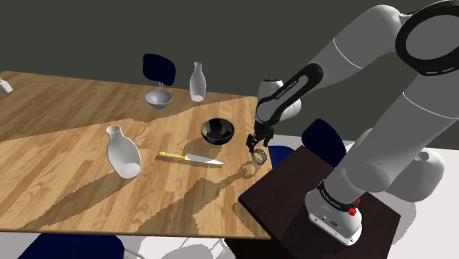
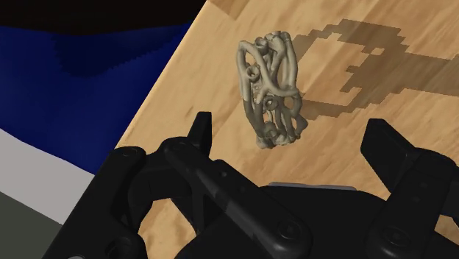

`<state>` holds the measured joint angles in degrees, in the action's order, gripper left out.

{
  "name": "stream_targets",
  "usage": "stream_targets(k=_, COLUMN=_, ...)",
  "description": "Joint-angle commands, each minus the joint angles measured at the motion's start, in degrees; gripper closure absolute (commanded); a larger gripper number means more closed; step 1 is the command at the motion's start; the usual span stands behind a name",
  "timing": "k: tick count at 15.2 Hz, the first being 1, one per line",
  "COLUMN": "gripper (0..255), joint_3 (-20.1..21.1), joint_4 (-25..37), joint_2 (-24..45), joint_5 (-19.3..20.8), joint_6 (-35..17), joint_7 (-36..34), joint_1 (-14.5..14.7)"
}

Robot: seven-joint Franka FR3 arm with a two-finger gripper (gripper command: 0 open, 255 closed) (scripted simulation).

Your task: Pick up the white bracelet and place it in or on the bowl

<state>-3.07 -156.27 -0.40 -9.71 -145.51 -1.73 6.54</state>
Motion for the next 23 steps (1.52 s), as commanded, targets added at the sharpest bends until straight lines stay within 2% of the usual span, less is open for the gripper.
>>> stream_targets(k=1, gripper=0, joint_3=0.2, joint_4=-0.3, joint_2=2.2, joint_5=-1.1, joint_6=-2.4, joint_7=0.7, joint_1=0.2)
stream_targets(k=6, gripper=0, joint_3=0.9, joint_4=-0.6, joint_2=6.4, joint_5=-3.3, joint_6=-6.8, joint_7=2.2, joint_1=0.5)
stream_targets(k=14, gripper=0, joint_3=0.9, joint_4=-0.6, joint_2=6.4, joint_5=-3.3, joint_6=-6.8, joint_7=2.2, joint_1=0.5)
stream_targets(k=15, gripper=255, joint_3=0.9, joint_4=-0.6, joint_2=6.4, joint_5=-3.3, joint_6=-6.8, joint_7=2.2, joint_1=0.5)
stream_targets(k=23, gripper=255, joint_3=0.9, joint_4=-0.6, joint_2=6.4, joint_5=-3.3, joint_6=-6.8, joint_7=2.2, joint_1=0.5)
